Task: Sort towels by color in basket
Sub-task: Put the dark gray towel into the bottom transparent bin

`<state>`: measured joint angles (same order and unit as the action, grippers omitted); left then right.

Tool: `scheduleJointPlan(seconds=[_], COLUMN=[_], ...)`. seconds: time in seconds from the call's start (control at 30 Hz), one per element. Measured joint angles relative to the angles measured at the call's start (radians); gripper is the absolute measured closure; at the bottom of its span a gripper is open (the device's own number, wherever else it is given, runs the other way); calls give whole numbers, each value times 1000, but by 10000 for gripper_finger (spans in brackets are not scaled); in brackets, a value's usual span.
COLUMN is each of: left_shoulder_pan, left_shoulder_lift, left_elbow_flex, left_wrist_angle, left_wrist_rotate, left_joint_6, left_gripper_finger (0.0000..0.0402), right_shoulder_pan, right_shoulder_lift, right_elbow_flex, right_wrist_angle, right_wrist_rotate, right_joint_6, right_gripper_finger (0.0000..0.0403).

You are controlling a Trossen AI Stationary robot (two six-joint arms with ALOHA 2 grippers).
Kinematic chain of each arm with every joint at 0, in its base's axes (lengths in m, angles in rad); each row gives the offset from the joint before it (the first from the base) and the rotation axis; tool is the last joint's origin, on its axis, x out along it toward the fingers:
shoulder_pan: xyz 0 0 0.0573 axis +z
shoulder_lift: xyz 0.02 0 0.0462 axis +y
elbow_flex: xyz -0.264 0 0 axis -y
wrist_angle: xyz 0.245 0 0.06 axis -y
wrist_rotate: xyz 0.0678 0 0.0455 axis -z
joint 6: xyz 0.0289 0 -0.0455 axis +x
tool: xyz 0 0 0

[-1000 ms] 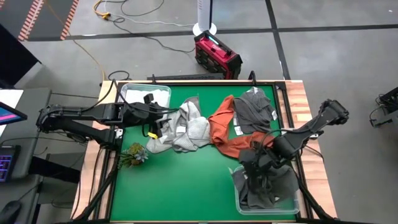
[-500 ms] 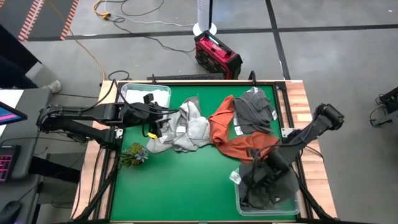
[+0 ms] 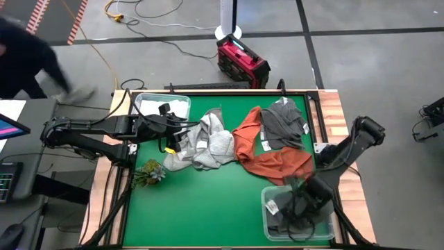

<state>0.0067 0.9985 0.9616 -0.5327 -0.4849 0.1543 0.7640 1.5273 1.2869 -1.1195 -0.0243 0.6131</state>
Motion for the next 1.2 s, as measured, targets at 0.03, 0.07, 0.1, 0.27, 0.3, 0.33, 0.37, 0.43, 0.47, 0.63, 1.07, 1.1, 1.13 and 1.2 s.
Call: scheduleJointPlan(seconds=[0.03, 0.07, 0.1, 0.27, 0.3, 0.33, 0.37, 0.43, 0.47, 0.63, 1.07, 1.1, 1.13, 1.2], left_shoulder_pan=[0, 0, 0, 0, 0, 0, 0, 0, 0, 0, 0, 0, 0, 0], left_shoulder_lift=[0, 0, 0, 0, 0, 0, 0, 0, 0, 0, 0, 0, 0, 0], left_elbow_flex=[0, 0, 0, 0, 0, 0, 0, 0, 0, 0, 0, 0, 0, 0], left_wrist_angle=[0, 0, 0, -2, -2, -2, -2, -2, -2, -7, -64, -67, -66, -57], left_wrist_rotate=[-2, -3, -3, -3, -3, -3, -3, -3, -2, -2, -1, 0, 0, 0], left_joint_6=[0, 0, 0, -9, -9, -9, -10, -10, -10, -9, -37, -37, -36, -31], left_gripper_finger=[205, 205, 205, 205, 205, 205, 205, 205, 205, 205, 205, 205, 205, 205], right_shoulder_pan=[19, 39, 58, 113, 113, 113, 106, 83, 70, 32, 23, 28, 33, 38], right_shoulder_lift=[13, 28, 50, 177, 192, 204, 211, 221, 225, 155, 9, 10, 15, 20], right_elbow_flex=[0, 0, 0, -1, 2, 6, 11, 13, 18, 102, 187, 169, 150, 105], right_wrist_angle=[-6, -9, -10, -50, -53, -56, -77, -145, -172, -237, -463, -454, -447, -450], right_wrist_rotate=[-1, -2, -2, 23, 43, 64, 75, 88, 80, 26, 31, 28, 28, 18], right_joint_6=[0, 0, -1, 13, 36, 79, 131, 211, 242, 279, 321, 303, 294, 253], right_gripper_finger=[385, 385, 385, 374, 364, 352, 339, 311, 296, 225, 191, 194, 197, 204])
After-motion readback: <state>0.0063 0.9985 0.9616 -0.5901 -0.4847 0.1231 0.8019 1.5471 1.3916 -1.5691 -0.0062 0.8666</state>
